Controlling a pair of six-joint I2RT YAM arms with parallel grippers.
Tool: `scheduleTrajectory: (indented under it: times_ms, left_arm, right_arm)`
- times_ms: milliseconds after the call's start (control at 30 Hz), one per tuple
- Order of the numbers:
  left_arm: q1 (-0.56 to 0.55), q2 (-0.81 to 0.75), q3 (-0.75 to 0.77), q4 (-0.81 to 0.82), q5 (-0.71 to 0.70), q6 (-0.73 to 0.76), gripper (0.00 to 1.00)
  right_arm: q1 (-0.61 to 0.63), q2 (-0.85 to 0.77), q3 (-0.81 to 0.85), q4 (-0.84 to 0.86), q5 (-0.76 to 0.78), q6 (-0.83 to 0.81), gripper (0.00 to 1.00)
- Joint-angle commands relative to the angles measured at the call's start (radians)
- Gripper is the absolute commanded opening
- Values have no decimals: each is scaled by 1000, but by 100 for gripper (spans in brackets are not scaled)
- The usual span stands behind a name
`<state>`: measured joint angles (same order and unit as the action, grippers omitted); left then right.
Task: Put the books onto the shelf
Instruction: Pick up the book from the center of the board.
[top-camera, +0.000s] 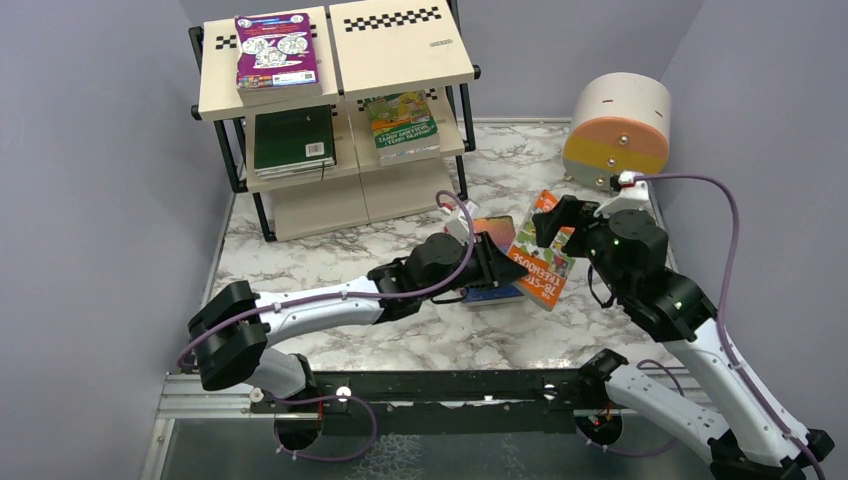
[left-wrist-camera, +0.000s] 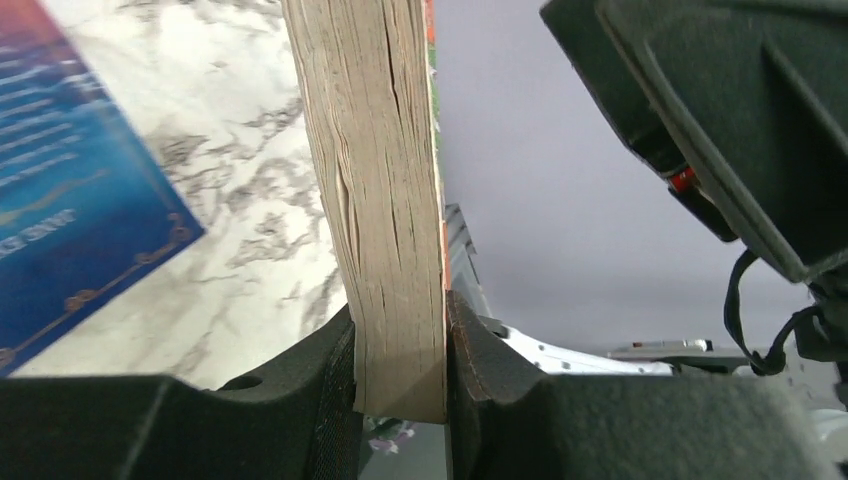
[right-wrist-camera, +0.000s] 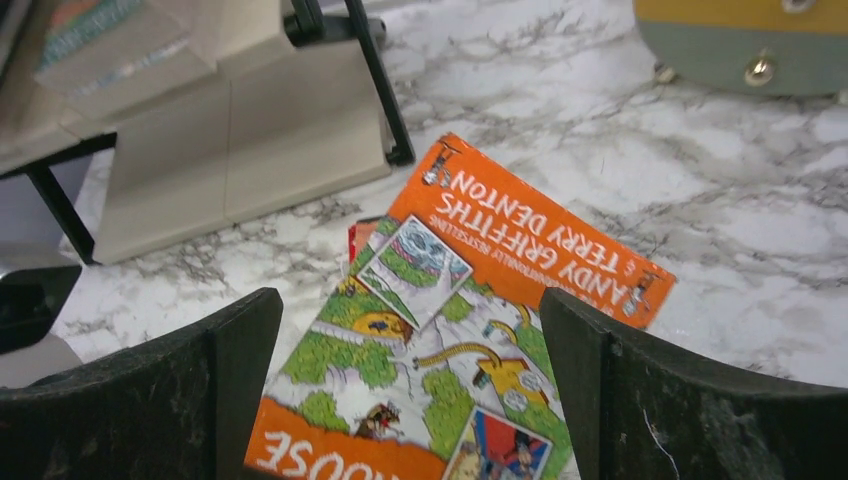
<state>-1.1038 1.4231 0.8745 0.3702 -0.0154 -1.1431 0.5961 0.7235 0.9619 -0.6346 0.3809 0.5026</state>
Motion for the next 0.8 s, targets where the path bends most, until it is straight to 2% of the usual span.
scheduleTrajectory:
  times_ms: [0,233,400,600,767]
  left_arm:
    - [-51,-70,199,-91,-60,109,0]
    - [-63,-23,516,-254,-30,235,0]
    - [-63,1,702,-377,-107,314,0]
    - [-18,-39,838,-471,-272,341,0]
    - [60,-69,898,-507,-343,350,0]
  right_arm:
    - [4,-6,110,-42,91,-60,100]
    - [3,-14,204,-54,141,-91,100]
    - [3,-31,245,-75,173,-91,100]
    - [4,-57,287,-100,185,-97,100]
    - [3,-78,296,-104,182,-109,100]
